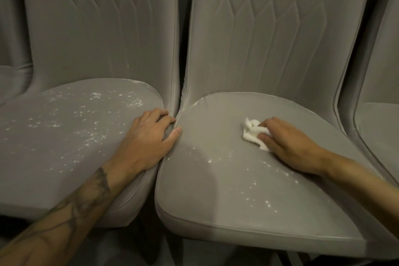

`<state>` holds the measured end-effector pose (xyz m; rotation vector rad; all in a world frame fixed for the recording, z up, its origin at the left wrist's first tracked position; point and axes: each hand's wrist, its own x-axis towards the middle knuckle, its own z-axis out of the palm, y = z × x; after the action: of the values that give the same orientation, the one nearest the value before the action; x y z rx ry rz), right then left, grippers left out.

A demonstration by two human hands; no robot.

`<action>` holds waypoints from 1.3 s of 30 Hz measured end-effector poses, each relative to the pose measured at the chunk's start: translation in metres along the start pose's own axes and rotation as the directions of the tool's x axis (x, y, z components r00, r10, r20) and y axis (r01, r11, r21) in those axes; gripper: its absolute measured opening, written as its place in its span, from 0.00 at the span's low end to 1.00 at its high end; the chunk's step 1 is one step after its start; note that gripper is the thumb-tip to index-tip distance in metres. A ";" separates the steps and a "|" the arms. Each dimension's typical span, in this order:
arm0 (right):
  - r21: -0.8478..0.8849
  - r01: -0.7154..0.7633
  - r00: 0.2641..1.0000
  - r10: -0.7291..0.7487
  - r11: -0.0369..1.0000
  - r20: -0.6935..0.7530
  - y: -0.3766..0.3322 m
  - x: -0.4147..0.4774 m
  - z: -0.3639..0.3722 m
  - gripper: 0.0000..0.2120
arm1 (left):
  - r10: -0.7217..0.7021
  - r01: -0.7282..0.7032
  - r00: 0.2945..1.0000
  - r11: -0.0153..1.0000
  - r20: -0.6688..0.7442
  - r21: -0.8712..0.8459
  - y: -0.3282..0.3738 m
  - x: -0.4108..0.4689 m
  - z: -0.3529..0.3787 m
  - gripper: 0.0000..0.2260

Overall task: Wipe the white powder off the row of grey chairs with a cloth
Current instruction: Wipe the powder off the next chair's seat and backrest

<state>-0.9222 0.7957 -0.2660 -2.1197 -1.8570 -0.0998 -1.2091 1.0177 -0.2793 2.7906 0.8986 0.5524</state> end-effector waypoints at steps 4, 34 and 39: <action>-0.023 0.135 0.989 -0.133 0.991 0.064 0.006 -0.006 -0.013 0.16 | 0.007 -0.007 1.000 1.000 -0.002 0.026 -0.001 0.001 0.000 0.31; -0.005 0.003 1.000 -0.003 1.000 -0.026 -0.001 -0.005 -0.003 0.25 | 0.004 -0.004 1.000 1.000 -0.002 0.031 -0.004 0.002 0.000 0.28; -0.072 0.108 0.994 -0.106 0.992 0.033 0.008 -0.004 -0.014 0.21 | 0.017 -0.018 1.000 0.999 0.004 0.032 -0.004 0.004 0.002 0.30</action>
<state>-0.9129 0.7868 -0.2558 -2.0791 -2.0129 -0.1656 -1.2077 1.0228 -0.2810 2.8295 0.8907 0.5394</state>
